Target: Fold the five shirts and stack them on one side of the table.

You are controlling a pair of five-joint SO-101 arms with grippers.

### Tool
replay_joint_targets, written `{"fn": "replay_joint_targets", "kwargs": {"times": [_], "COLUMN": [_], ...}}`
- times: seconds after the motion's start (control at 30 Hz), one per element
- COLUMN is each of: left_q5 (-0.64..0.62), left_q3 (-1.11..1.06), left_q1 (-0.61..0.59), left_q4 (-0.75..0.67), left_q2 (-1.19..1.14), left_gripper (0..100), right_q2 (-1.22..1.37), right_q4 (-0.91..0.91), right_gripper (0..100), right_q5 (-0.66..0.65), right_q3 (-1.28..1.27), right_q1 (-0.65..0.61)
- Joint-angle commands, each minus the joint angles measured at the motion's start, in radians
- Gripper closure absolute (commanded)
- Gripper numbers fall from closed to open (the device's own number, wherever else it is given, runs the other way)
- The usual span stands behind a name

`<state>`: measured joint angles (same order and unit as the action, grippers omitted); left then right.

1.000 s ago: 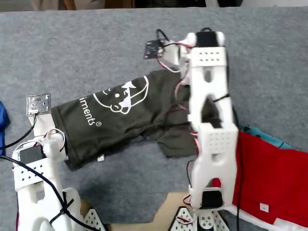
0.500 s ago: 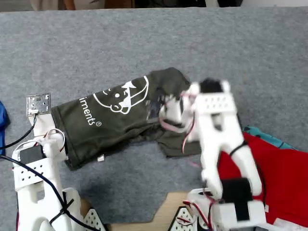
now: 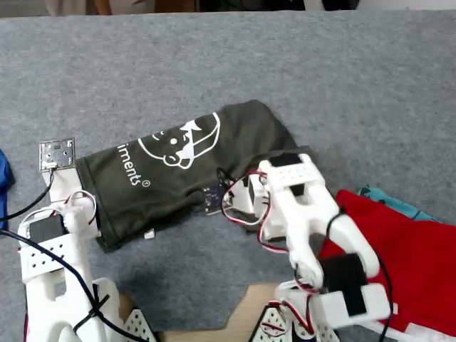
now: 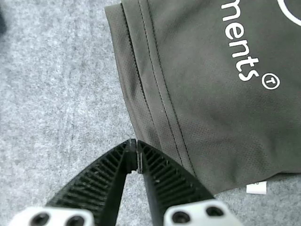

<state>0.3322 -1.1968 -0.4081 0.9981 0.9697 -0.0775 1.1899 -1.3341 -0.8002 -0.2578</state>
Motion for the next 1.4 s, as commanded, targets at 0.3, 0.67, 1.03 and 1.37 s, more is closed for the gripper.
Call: {"fn": "replay_joint_targets", "kwargs": {"times": [0.3,0.67,1.03,1.37], "left_q5": [0.003,0.005,0.005,0.005], "left_q3": [0.005,0.008,0.005,0.012], "left_q1": [-0.002,-0.002,-0.002,-0.002], "left_q4": [-0.014,-0.014,-0.012,-0.014], "left_q2": [0.007,0.007,0.007,0.007], "left_gripper": [98,98,98,98], "right_q2": [0.194,0.199,0.213,0.564], "right_q4": [-0.020,-0.061,0.144,0.443], "right_gripper": [86.7,98.4,99.5,99.5], "right_q5": [0.023,0.025,0.110,0.115], "right_q3": [0.176,0.174,0.516,1.291], "right_q1": [0.039,0.042,0.045,0.027]}}
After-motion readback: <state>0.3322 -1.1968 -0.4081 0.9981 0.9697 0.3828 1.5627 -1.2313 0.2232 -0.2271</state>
